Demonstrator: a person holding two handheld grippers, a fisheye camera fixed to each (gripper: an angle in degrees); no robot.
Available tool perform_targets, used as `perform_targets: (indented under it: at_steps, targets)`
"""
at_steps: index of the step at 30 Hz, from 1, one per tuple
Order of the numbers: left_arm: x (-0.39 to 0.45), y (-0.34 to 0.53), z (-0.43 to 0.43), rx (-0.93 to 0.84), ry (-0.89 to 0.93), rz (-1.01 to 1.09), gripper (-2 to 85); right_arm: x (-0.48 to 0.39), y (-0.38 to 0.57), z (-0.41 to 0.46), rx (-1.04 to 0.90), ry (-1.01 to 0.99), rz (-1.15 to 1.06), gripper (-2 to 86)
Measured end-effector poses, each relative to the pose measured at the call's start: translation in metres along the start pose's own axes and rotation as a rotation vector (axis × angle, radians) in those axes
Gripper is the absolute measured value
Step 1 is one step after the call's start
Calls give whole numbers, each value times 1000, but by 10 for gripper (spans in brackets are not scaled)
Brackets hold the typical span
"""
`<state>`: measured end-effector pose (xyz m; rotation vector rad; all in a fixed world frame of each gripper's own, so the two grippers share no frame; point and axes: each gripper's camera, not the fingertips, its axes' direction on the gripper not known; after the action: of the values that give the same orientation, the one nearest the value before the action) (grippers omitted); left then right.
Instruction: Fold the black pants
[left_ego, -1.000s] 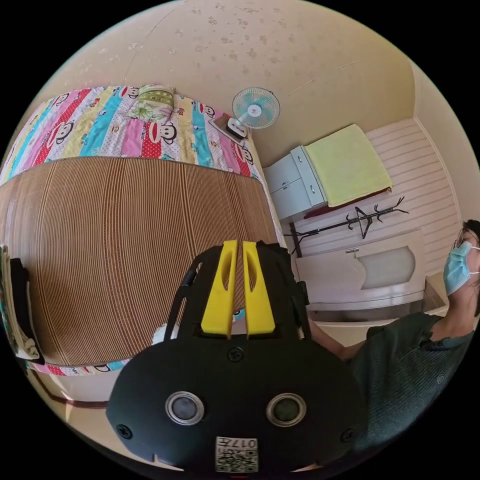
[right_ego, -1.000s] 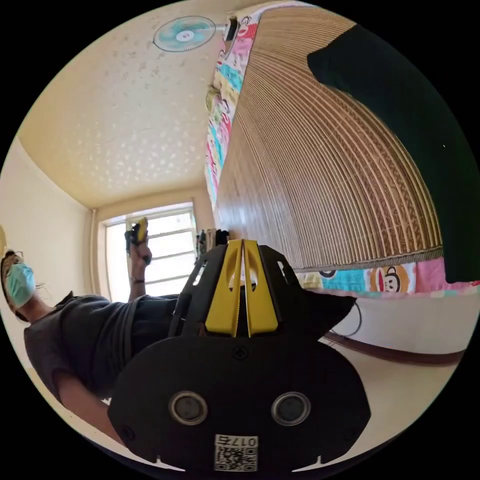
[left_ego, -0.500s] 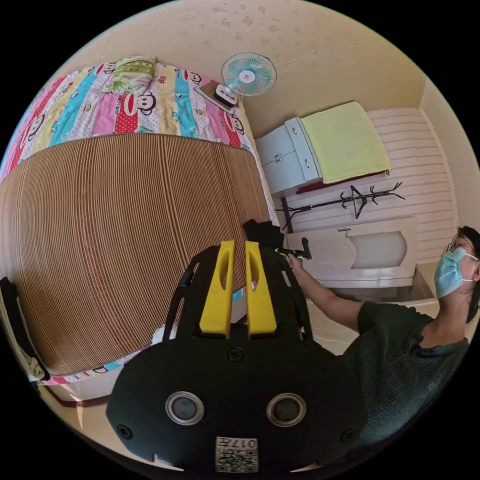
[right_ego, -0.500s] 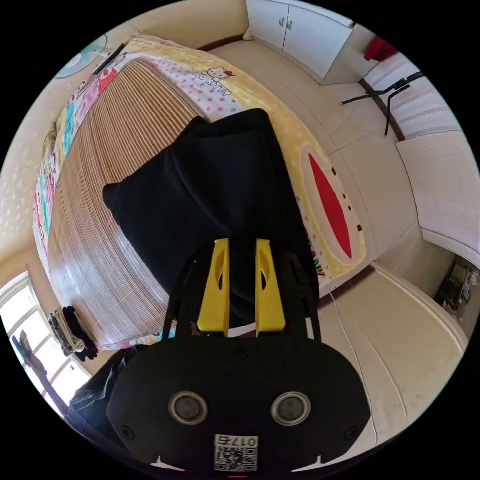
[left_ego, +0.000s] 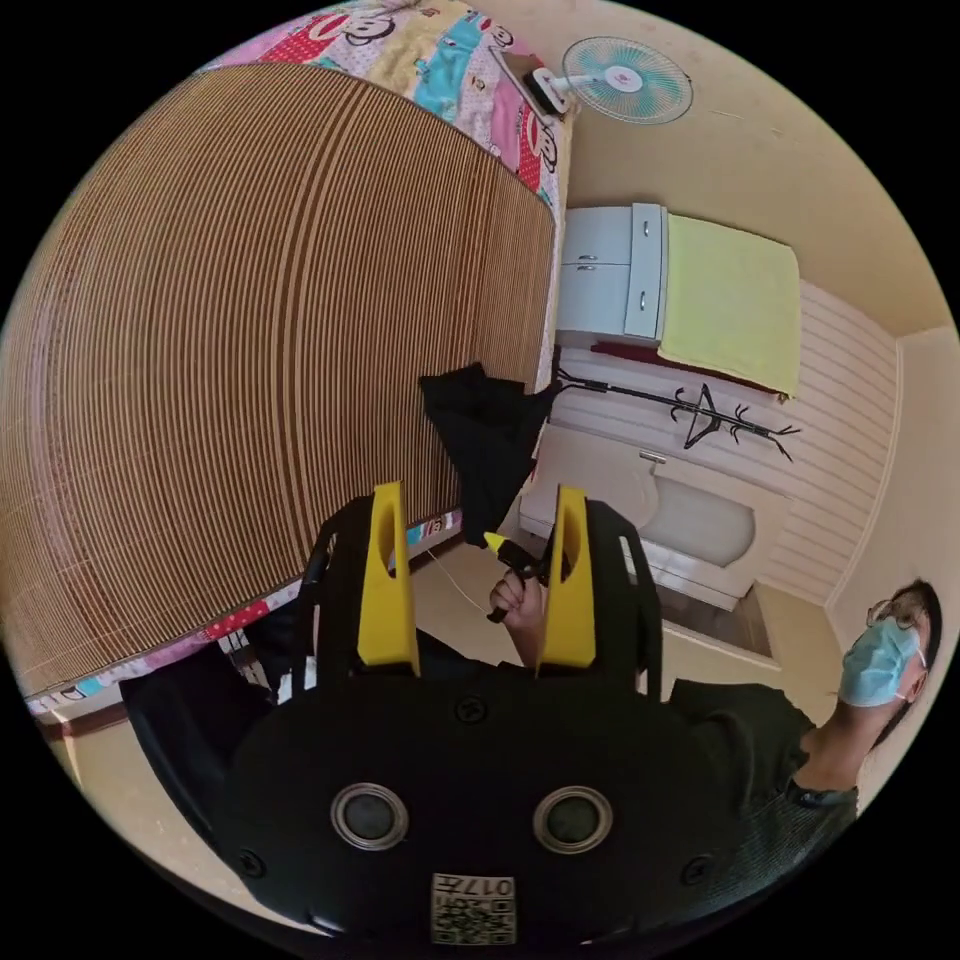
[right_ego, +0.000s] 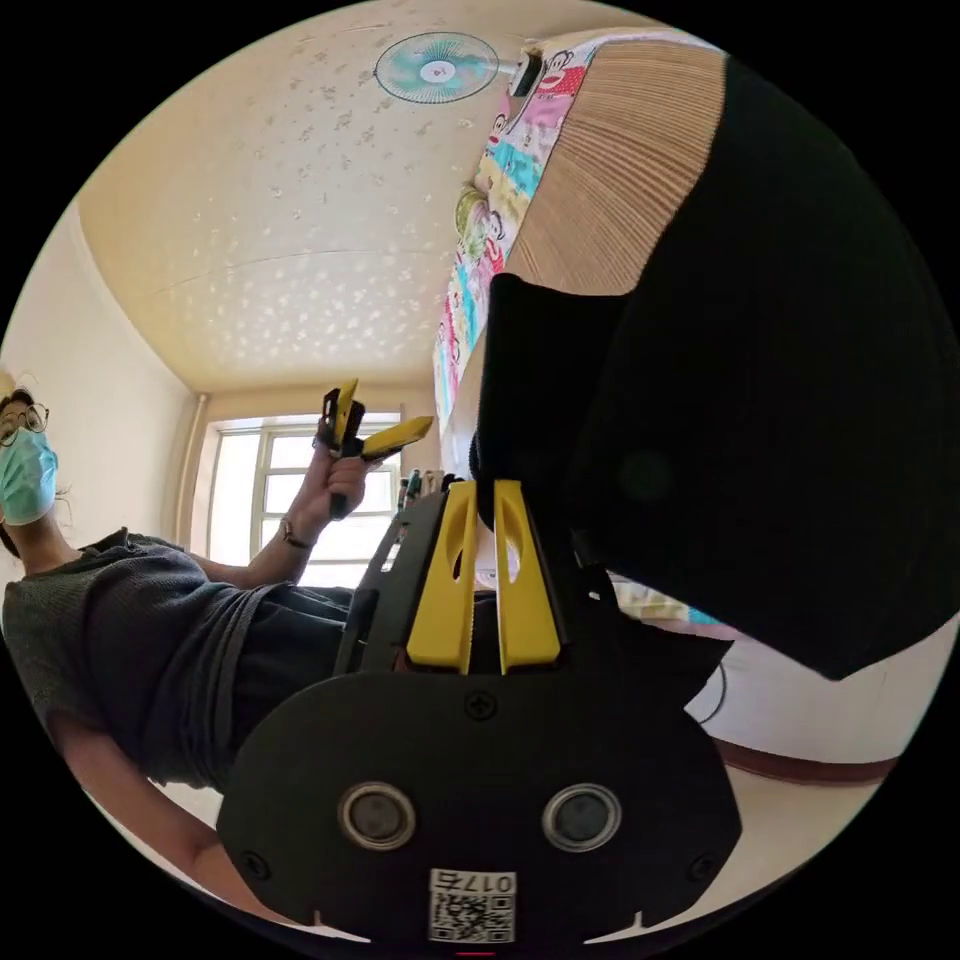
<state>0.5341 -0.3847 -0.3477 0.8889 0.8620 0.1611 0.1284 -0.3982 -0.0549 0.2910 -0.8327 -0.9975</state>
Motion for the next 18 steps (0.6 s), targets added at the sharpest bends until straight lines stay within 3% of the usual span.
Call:
perform_targets:
  at_steps: [4, 7, 11, 16, 18]
  targets:
    - [-19, -36, 9, -93, -131, -98, 217, -16, 4, 48, -243, 116, -126, 32]
    - [-60, -45, 4, -142, -55, -278, 236, -23, 14, 75, -355, 170, -199, 31]
    - [-127, -18, -31, -156, -96, -567, 239, -27, 30, 101, -439, 196, -284, 27]
    - [-174, 32, -56, -209, 97, -608, 211, -40, 56, 139, -524, 226, -383, 24]
    - [-191, 58, -70, -153, 321, -573, 90, -48, 65, 156, -538, 224, -408, 22]
